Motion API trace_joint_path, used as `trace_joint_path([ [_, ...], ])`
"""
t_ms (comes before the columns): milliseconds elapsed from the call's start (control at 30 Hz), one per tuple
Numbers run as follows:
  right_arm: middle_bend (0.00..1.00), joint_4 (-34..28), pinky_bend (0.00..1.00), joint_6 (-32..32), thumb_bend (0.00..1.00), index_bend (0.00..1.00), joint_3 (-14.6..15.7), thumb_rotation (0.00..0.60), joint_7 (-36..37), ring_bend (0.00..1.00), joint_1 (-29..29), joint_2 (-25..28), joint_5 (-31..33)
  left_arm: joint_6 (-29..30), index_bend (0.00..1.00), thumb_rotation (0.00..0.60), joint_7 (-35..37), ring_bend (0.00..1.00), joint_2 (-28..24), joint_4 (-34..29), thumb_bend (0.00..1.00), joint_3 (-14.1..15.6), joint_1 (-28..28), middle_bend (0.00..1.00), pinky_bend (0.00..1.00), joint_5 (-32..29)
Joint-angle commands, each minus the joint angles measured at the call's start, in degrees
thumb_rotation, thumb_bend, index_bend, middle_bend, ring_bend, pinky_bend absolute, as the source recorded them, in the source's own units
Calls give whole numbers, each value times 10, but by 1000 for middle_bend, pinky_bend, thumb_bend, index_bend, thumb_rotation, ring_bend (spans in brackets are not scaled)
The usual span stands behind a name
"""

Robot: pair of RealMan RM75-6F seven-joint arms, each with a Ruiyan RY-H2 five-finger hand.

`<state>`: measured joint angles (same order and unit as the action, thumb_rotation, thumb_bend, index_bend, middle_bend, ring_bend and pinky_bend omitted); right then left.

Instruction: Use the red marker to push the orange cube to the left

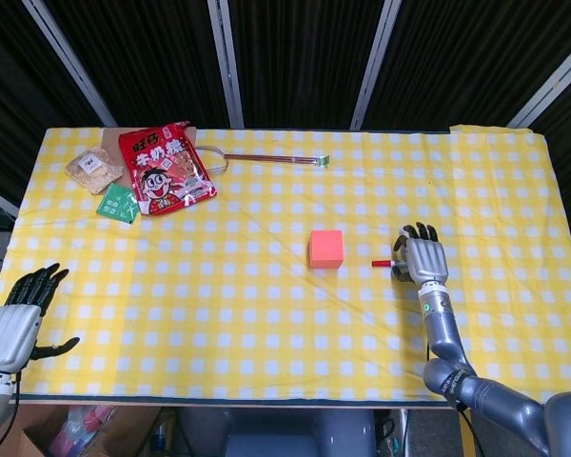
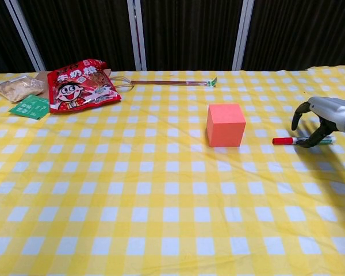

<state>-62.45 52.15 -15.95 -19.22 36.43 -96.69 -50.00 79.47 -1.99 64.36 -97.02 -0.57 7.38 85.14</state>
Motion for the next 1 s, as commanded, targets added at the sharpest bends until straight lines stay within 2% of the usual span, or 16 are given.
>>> trace_joint_path([
  [33,178,3,0,0,362,445,0,600,0,0,1,-3,0,0,0,600,1,0,0,0,0,0,0,0,0,-1],
  [600,192,33,0,-16,362,482,3,600,-3,0,0,-9,19,0,0,600,3,0,-2,-2,0,1,0,0,0,-2],
  [1000,229,31,0,-17,461,629,7,600,2,19,-4,-9,16,2,0,600,3,0,-2,-4,0,1,-1,0,0,-3],
])
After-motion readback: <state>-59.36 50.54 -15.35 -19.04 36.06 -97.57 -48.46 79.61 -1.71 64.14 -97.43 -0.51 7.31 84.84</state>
